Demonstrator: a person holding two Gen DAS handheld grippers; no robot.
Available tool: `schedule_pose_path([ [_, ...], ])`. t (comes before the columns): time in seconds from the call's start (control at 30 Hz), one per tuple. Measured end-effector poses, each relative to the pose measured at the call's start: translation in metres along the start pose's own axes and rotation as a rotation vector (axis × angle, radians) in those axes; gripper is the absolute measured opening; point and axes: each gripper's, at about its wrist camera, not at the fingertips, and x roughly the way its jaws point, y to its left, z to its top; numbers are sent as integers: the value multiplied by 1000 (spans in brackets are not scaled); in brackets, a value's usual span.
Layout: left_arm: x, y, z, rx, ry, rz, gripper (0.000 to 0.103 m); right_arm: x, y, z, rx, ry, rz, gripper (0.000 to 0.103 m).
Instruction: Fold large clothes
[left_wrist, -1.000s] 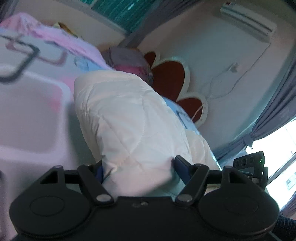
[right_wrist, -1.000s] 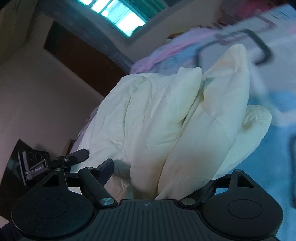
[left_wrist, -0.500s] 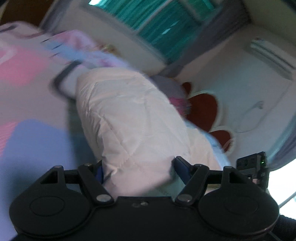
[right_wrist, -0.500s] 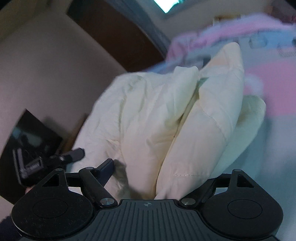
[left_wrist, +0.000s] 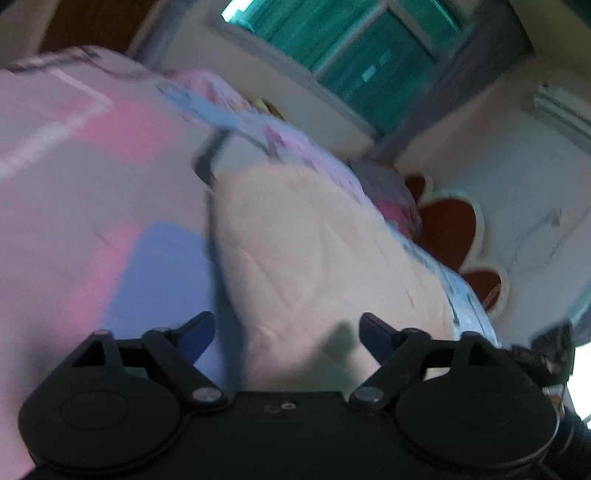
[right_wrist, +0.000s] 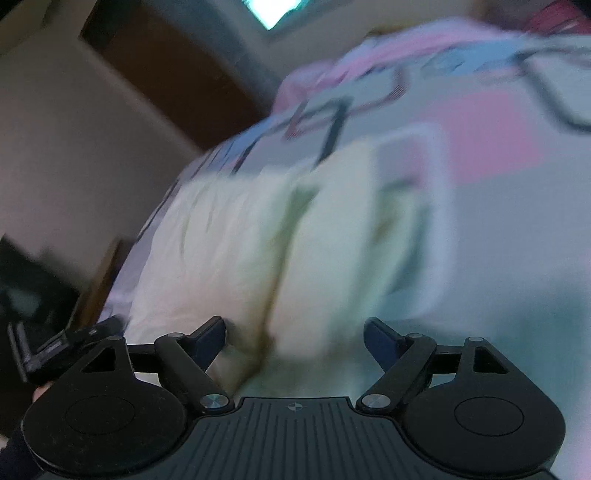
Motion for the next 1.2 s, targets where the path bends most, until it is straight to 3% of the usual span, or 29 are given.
schedule_pose_path([
  [0.07,-11,2,12,10,-49,2,71,-16,12,11,-37,-87,-41,76],
  [0.1,-11,-3,18,23,-61,1,70,-19,17,22,-73,-103,-56,55],
  [0.13,-7,-12,25,46,-63,-12,65,-12,30,30,-119,-107,-83,45],
  [0.23,15,-52,37,175,-62,-11,62,26,72,41,-215,-109,-88,40],
  [0.37,58,-95,41,321,-37,58,61,75,87,37,-270,-72,-119,39],
  [0.47,92,-99,39,337,33,72,61,106,72,36,-278,7,-223,35],
  [0.57,109,-92,28,336,65,64,61,118,49,29,-236,22,-253,34],
  [0.73,119,-81,25,312,87,45,61,110,12,25,-130,27,-237,34],
  [0.97,122,-85,24,342,92,58,61,79,21,27,-142,8,-238,35],
  [1.2,54,-100,7,354,15,-2,61,12,65,10,-243,-85,-133,35],
])
